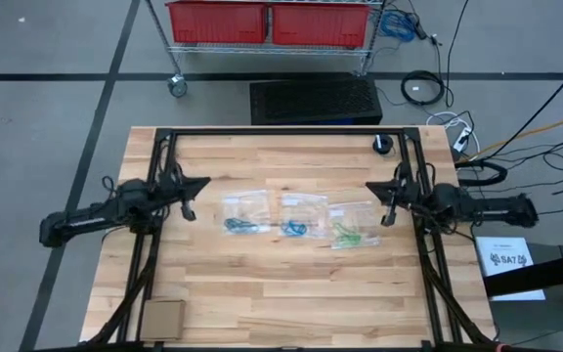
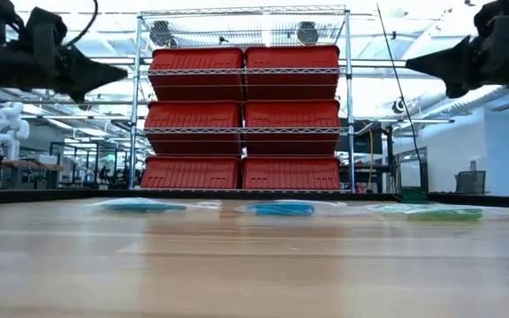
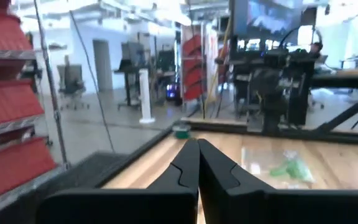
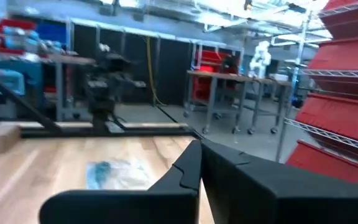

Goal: Sort rubber bands
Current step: Return to Home Position

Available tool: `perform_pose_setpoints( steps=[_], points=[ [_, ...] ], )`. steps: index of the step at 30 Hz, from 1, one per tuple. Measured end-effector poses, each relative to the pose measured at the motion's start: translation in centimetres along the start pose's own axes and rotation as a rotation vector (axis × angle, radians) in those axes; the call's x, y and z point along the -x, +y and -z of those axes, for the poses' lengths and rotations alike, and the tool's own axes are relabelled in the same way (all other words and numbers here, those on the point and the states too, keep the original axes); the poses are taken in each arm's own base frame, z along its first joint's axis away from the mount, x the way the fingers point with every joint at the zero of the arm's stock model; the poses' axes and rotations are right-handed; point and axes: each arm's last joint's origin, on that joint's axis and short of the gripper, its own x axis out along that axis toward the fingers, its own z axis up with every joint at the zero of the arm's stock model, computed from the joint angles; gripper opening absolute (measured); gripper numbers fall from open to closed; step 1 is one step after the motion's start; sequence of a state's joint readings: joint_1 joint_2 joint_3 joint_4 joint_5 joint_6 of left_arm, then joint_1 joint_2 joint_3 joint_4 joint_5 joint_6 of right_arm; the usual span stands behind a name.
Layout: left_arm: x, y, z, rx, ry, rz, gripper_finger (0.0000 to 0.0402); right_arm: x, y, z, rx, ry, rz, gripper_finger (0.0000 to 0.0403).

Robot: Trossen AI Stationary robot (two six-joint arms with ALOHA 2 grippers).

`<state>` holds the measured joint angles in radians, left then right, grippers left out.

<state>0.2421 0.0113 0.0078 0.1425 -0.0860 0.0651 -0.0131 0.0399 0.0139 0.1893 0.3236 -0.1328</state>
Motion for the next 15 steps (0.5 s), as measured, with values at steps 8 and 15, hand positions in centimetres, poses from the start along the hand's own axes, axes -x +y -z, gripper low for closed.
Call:
perform_pose_setpoints(
  steps=[8,15],
  points=[
    [0.0,1.4,1.3,0.008,0.131,-0.142,0.0002,-0.8,-1.7,1.7,-0.051,0.164,0.157,0.0000],
    [0.1,2.0,1.3,-0.047,0.143,-0.205,0.0008,-0.7,-2.2,2.4,0.013,0.235,0.214,0.0000]
  ],
)
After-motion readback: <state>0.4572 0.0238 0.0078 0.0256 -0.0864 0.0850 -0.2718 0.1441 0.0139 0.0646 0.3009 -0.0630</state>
